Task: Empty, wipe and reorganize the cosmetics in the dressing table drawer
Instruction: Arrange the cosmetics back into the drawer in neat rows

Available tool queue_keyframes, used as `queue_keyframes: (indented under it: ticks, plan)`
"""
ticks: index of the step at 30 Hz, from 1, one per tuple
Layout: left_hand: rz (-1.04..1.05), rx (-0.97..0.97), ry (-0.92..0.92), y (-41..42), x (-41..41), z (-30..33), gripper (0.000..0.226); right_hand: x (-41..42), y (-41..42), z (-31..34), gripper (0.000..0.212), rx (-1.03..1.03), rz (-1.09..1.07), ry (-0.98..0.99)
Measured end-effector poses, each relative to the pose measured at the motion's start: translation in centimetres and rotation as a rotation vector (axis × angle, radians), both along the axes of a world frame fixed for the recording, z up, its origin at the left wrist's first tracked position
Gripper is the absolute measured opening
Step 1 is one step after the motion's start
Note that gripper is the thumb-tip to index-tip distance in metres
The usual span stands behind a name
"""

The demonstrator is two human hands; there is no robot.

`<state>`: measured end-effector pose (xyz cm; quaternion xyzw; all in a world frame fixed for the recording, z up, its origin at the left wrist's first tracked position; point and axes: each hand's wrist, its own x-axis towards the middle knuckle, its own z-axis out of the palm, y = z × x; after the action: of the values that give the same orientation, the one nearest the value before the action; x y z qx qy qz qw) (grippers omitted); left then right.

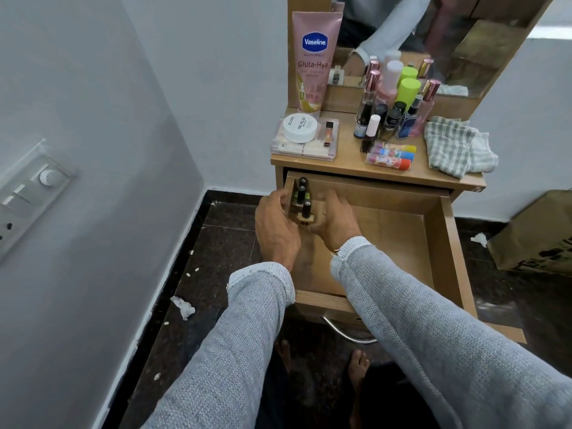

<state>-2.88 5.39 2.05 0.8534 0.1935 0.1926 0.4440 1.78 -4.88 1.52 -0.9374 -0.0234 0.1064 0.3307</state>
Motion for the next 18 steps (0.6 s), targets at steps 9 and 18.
queue_keyframes:
  ticks: [9,18]
  plan:
    - [0.02,0.034,0.016,0.0,0.1,0.1,0.039,0.7,1.0,-1.2,0.014,0.026,-0.046,0.124]
    - [0.025,0.032,0.024,0.0,0.1,0.2,0.039,1.6,2.0,-2.2,0.03,0.088,-0.076,0.11]
